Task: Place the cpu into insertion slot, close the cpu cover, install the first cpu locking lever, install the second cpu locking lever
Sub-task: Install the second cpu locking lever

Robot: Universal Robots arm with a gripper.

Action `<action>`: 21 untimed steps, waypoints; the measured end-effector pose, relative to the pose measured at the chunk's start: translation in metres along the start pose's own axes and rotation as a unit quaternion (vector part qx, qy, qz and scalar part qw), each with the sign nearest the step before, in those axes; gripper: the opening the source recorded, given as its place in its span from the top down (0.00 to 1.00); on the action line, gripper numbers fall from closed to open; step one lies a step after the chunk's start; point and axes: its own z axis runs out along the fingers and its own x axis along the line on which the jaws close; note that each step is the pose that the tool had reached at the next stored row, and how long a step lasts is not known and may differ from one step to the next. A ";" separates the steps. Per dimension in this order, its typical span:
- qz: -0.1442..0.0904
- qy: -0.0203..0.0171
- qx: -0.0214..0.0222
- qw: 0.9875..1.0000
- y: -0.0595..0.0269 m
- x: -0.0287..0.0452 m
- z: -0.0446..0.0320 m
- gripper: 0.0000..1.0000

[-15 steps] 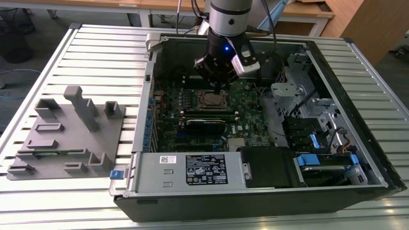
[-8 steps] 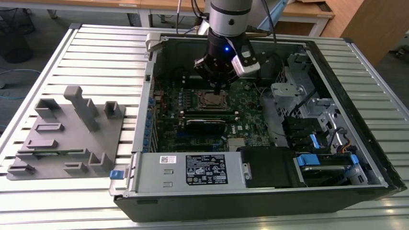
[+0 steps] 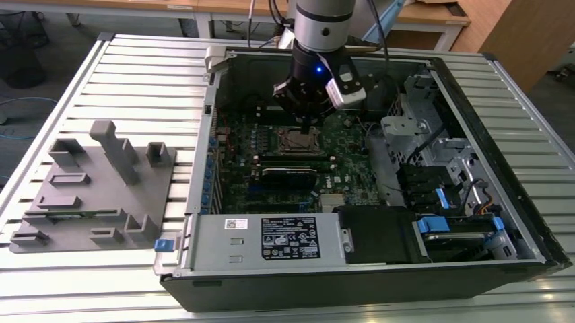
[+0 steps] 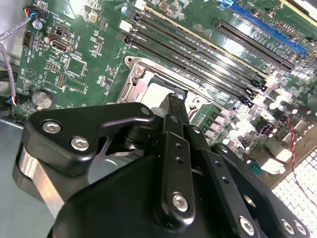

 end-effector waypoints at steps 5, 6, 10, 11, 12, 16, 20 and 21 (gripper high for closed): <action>0.000 0.000 0.000 1.000 -0.0009 0.0000 0.0000 0.89; 0.000 0.000 0.000 1.000 -0.0010 0.0000 0.0000 0.89; 0.000 0.000 0.000 1.000 -0.0021 -0.0001 0.0001 0.89; 0.000 0.000 0.000 1.000 -0.0026 -0.0002 0.0001 0.89; 0.000 0.000 0.000 1.000 -0.0032 -0.0001 0.0001 0.89; 0.000 0.000 0.000 1.000 -0.0060 -0.0003 0.0003 0.89; 0.000 0.000 0.000 1.000 -0.0091 -0.0001 0.0012 0.89; 0.000 0.000 0.000 1.000 -0.0098 0.0001 0.0015 0.89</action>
